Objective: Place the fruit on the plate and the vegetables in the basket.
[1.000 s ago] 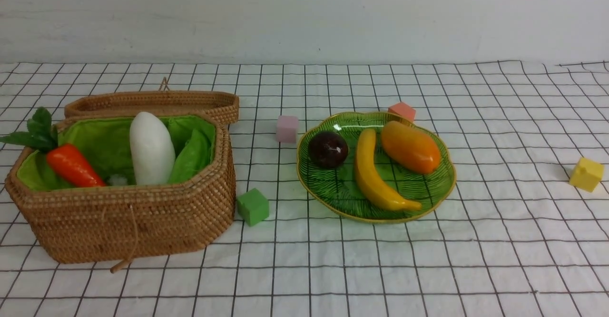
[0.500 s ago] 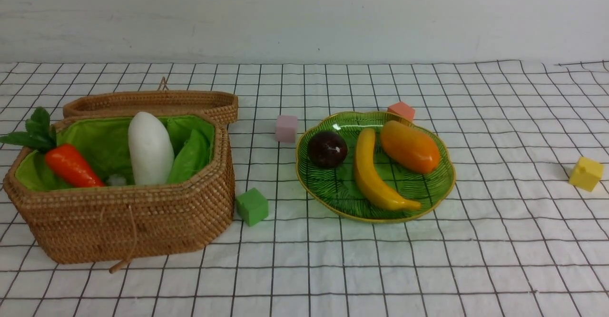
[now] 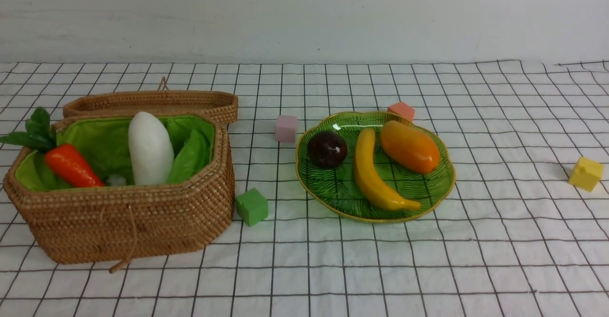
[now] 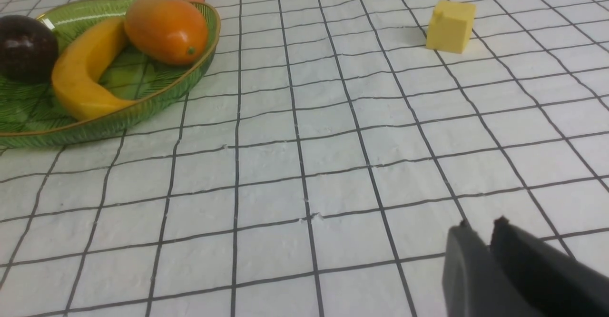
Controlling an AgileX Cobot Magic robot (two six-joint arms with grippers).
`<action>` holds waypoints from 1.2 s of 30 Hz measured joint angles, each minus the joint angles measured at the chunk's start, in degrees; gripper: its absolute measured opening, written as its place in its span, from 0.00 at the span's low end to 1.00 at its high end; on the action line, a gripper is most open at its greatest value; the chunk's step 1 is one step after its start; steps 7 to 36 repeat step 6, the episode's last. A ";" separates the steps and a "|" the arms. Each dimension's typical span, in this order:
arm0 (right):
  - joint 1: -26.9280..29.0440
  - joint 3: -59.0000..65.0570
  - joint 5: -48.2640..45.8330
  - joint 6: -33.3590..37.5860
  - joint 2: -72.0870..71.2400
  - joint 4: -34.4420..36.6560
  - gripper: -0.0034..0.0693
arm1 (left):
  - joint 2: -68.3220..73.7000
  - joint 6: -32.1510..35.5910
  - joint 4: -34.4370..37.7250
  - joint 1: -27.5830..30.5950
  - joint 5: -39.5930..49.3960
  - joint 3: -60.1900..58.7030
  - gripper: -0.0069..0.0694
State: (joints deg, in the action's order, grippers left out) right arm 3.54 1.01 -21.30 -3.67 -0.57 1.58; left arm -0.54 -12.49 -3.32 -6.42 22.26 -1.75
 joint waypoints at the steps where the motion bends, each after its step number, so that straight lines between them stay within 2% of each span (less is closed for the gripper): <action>1: 0.00 0.00 0.00 0.00 0.00 0.00 0.17 | 0.00 0.00 0.00 0.00 0.00 0.00 0.40; 36: 0.00 0.00 0.00 0.00 0.00 0.00 0.18 | 0.00 0.00 0.00 0.00 0.00 0.00 0.40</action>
